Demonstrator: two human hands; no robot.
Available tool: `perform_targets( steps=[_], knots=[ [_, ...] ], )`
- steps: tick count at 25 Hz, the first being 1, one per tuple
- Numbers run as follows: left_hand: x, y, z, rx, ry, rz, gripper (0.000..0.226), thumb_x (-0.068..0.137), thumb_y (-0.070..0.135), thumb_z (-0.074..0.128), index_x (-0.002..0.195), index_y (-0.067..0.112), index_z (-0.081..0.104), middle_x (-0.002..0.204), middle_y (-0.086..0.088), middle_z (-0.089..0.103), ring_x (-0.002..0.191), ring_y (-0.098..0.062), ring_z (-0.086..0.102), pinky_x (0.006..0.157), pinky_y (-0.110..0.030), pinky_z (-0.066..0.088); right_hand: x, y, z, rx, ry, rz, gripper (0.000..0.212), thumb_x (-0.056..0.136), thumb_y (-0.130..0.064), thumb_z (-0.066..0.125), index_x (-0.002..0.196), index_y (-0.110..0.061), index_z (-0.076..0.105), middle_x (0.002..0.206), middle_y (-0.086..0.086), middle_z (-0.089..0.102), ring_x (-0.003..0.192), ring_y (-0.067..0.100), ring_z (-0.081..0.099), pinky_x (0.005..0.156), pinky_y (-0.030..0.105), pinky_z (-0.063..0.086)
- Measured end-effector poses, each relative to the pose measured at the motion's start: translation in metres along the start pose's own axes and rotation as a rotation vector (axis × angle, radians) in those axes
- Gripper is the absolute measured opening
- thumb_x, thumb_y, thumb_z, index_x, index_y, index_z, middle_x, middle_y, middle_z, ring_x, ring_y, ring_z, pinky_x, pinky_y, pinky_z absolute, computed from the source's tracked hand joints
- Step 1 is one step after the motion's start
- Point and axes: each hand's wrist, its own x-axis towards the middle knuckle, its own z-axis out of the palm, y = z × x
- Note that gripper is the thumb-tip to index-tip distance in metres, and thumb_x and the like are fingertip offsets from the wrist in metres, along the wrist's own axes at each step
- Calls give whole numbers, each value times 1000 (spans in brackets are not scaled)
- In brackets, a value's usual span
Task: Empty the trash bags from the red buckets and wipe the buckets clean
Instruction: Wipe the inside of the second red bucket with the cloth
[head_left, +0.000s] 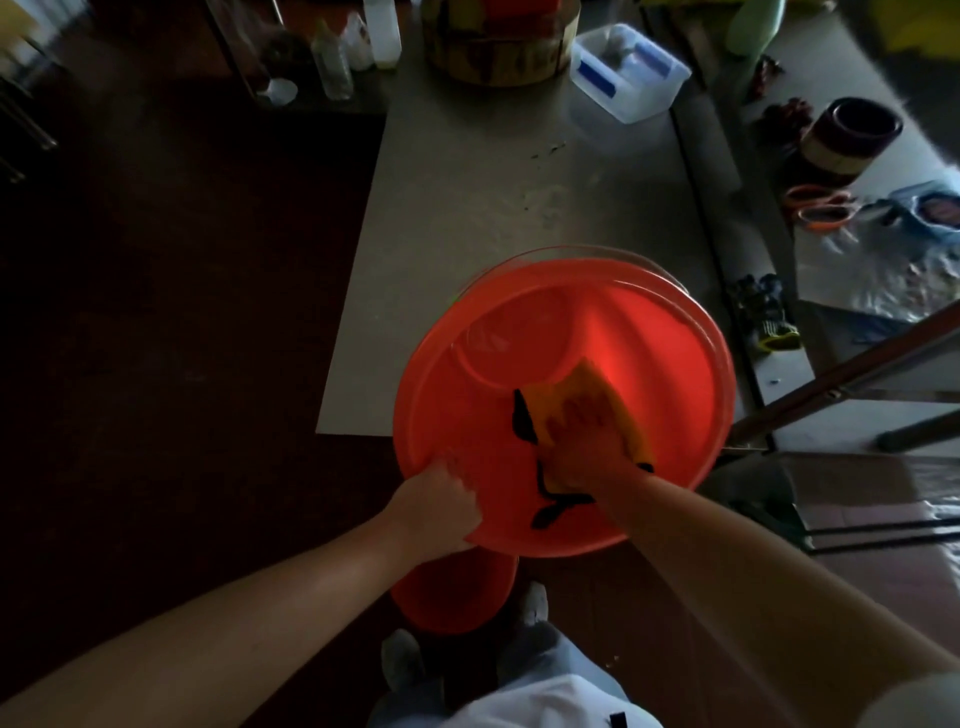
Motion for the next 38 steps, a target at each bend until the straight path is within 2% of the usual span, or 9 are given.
perform_targets(
  steps=[3,6,12,14,16,18,21,29,38],
  knots=[
    [3,2,-4,-57,-30,96,45,91,57,50,86,19,73,87,-7,71,86,-29,66,89,-47,47,-6,-59,15,279,-115,58,100,81,-73,-18,161,-25,18,166,19,16,152,42,15,121,60,-1],
    [-3,5,-1,-71,1,-12,48,71,66,68,63,19,72,68,-8,69,68,-28,66,74,-43,54,0,-69,18,403,-146,5,120,69,-80,-34,162,-26,18,166,17,17,152,42,15,120,61,2],
    [-10,19,13,-77,10,-140,72,74,75,61,87,6,78,91,-20,73,85,-37,69,82,-46,54,12,23,-9,572,226,186,48,100,-18,54,147,-6,48,157,14,40,145,35,36,120,42,21],
    [-11,19,11,-86,-16,-165,79,76,75,58,98,1,75,101,-26,71,94,-41,68,85,-48,54,16,26,-26,722,307,58,31,98,-6,58,127,-15,63,146,-6,55,118,32,59,101,34,43],
    [-8,16,12,-114,2,-143,75,80,73,54,97,3,74,99,-22,71,93,-39,66,85,-47,52,25,14,-14,548,250,-307,27,100,-35,41,100,-22,65,115,0,69,88,30,66,86,41,53],
    [-6,16,9,-150,-4,-104,65,82,71,52,91,11,75,93,-16,71,90,-35,65,85,-45,48,9,-18,1,309,16,-174,82,86,-54,5,123,-14,66,129,21,60,121,43,54,111,60,32],
    [-5,15,8,-175,-32,-80,61,86,67,45,91,14,74,96,-15,70,94,-34,64,90,-47,44,-22,-54,0,227,-137,-75,102,74,-66,-18,159,-28,26,164,17,23,150,41,21,120,61,8],
    [-10,12,-7,-213,6,-123,68,93,70,36,108,11,68,107,-12,67,100,-32,62,93,-44,41,-58,15,-55,-277,-185,55,60,104,-53,20,159,-28,24,169,11,8,155,33,0,121,52,-10],
    [-24,-2,-17,-153,26,-46,64,93,70,40,98,14,71,100,-9,71,90,-30,67,92,-42,45,-111,-67,-53,209,-232,-1,62,105,-60,15,160,-30,20,167,8,16,154,31,12,122,53,6]
  ],
)
